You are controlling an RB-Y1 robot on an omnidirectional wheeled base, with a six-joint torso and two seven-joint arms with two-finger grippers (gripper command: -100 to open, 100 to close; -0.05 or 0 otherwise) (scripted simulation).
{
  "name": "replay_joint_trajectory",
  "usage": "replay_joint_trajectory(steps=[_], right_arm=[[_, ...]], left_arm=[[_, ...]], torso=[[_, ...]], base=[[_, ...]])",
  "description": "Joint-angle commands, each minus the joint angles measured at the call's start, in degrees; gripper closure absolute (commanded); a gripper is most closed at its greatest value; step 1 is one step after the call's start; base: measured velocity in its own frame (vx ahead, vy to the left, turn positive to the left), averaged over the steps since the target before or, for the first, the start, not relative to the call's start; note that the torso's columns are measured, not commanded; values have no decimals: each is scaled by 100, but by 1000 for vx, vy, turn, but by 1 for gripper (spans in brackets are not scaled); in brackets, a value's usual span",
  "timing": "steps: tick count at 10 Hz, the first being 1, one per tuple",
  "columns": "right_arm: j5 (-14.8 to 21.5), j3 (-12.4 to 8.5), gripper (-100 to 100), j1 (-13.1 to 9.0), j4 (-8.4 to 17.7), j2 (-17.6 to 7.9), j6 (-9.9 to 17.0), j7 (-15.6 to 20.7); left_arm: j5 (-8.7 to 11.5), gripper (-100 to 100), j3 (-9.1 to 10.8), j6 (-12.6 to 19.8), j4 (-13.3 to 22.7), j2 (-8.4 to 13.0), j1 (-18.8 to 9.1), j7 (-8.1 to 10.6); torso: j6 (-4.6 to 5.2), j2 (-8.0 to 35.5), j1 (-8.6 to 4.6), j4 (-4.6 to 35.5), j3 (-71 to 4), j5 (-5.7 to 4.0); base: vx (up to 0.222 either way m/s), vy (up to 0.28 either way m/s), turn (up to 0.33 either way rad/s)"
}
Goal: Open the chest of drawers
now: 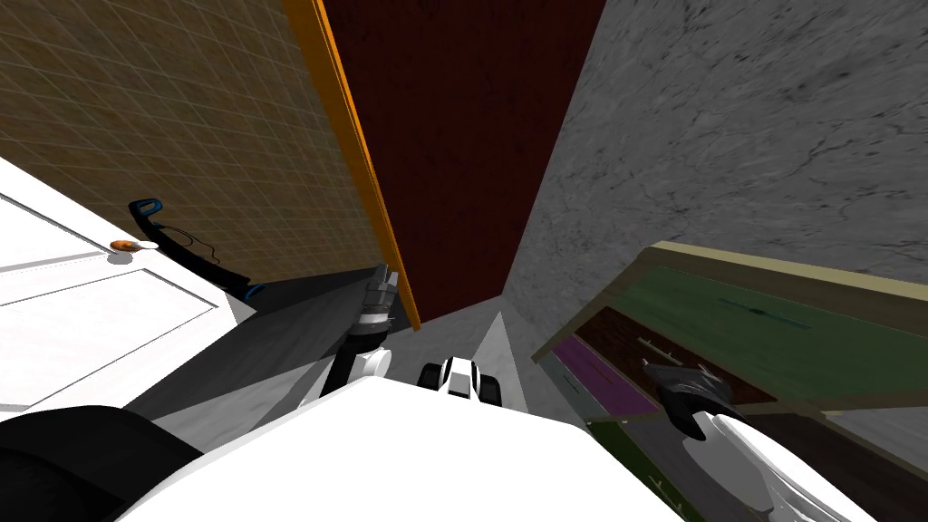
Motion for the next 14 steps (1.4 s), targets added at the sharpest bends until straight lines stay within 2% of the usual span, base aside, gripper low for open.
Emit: replay_joint_trajectory(steps=[1, 2, 5, 8, 9, 12, 14], right_arm=[[55, -3, -100, -42, 26, 62, 7, 1], [63, -4, 100, -49, 29, 68, 10, 1], [4, 8, 100, 2, -9, 15, -22, -4], [-23, 14, 100, 27, -22, -8, -37, -6], [-41, 0, -100, 46, 7, -56, -36, -4], [-65, -23, -100, 73, 55, -128, -31, -1], [5, -7, -100, 20, 54, -11, 10, 4]], left_arm=[[0, 0, 0, 0, 0, 0, 0, 0], [0, 0, 0, 0, 0, 0, -1, 0], [0, 0, -2, 0, 0, -2, -2, 0], [0, 0, -2, 0, 0, -2, -2, 0], [0, 0, -1, 0, 0, -1, -1, 0], [0, 0, 2, 0, 0, 2, 0, 0], [0, 0, 0, 0, 0, 0, -1, 0]], torso=[[-1, -2, -14, 2, 1, -1], [2, -2, -10, 0, -1, -2], [1, 1, 20, 2, 2, 8], [-3, -40, -33, -9, -23, -5], [0, -46, -67, -13, -28, -17], [0, -28, -46, -7, -17, -13], [0, -4, 12, 0, -1, 3]], base=[[42, -49, 18], [8, -8, 0], [-70, 130, -25], [-35, 125, 8], [42, -73, -8], [69, -156, 4], [40, -101, 16]])
